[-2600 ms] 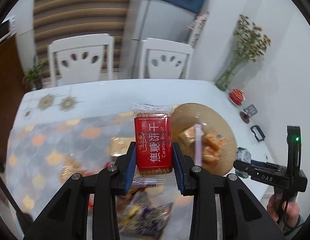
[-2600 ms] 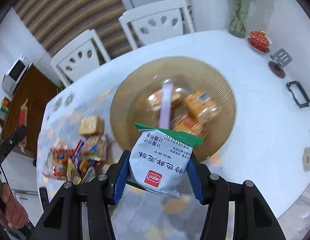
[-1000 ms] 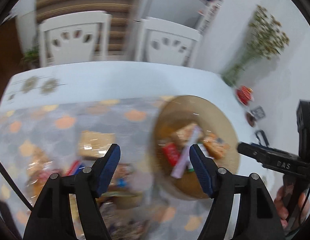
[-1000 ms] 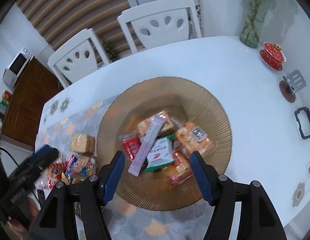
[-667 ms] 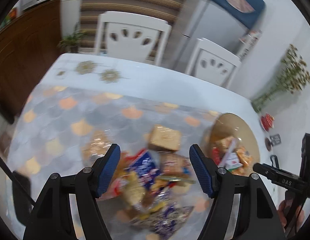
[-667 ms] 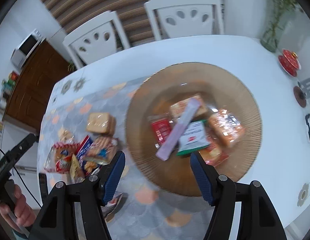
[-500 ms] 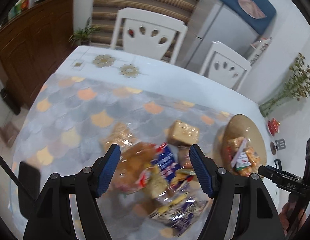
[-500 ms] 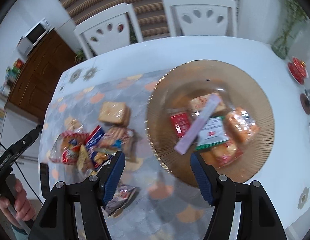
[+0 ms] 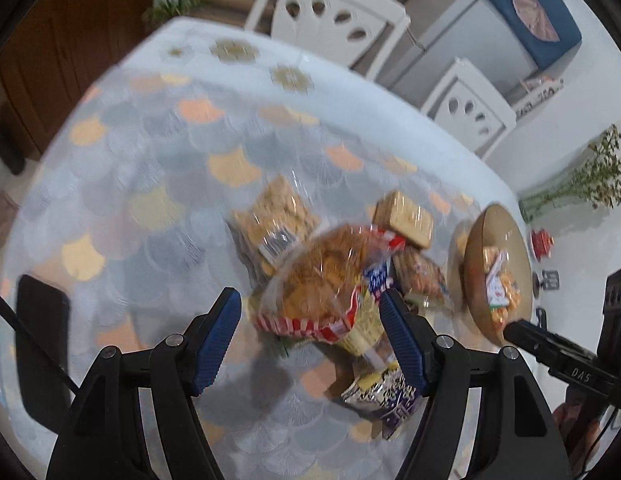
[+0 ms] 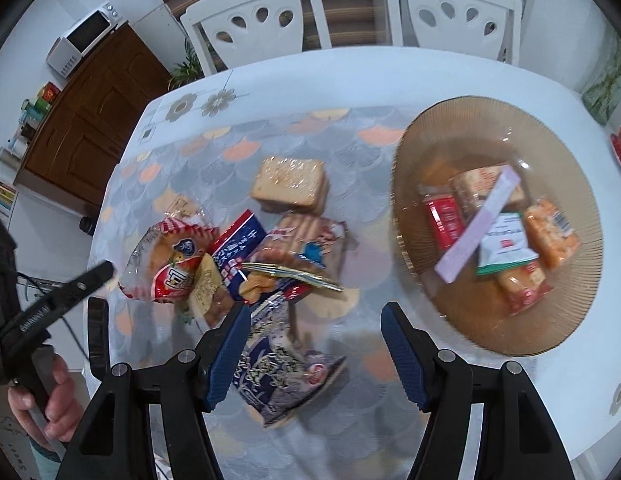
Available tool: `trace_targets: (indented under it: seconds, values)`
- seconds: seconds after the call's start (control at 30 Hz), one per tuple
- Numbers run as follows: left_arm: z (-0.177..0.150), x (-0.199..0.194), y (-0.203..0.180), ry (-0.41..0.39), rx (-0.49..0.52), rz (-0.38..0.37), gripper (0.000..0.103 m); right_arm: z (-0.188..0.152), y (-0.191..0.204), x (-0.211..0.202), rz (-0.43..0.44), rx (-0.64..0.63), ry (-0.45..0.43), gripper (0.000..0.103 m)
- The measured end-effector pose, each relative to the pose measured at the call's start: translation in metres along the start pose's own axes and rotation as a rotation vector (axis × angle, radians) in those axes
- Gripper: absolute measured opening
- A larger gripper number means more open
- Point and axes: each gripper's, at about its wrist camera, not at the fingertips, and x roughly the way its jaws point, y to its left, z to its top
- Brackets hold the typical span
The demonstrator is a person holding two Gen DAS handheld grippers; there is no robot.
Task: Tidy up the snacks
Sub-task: 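Move the left tool to the striped bread bag while the right tool reaches the sausage-stick bag, then grasp the cartoon sausage-stick bag with the right tool while the left tool grasps the striped bread bag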
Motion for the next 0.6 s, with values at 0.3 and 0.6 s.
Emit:
trace_targets:
  seconds: [0.3,0.6]
  values:
    - [0.003,0.045,-0.026,0.095,0.198,0.058,0.074,0.021,-0.009,0.033,0.025,0.134,0.036,0.068]
    - [0.005,0.062,-0.026,0.114,0.278,0.059,0.071,0.047,0.001,0.077,0.011,0.156,0.092,0.076]
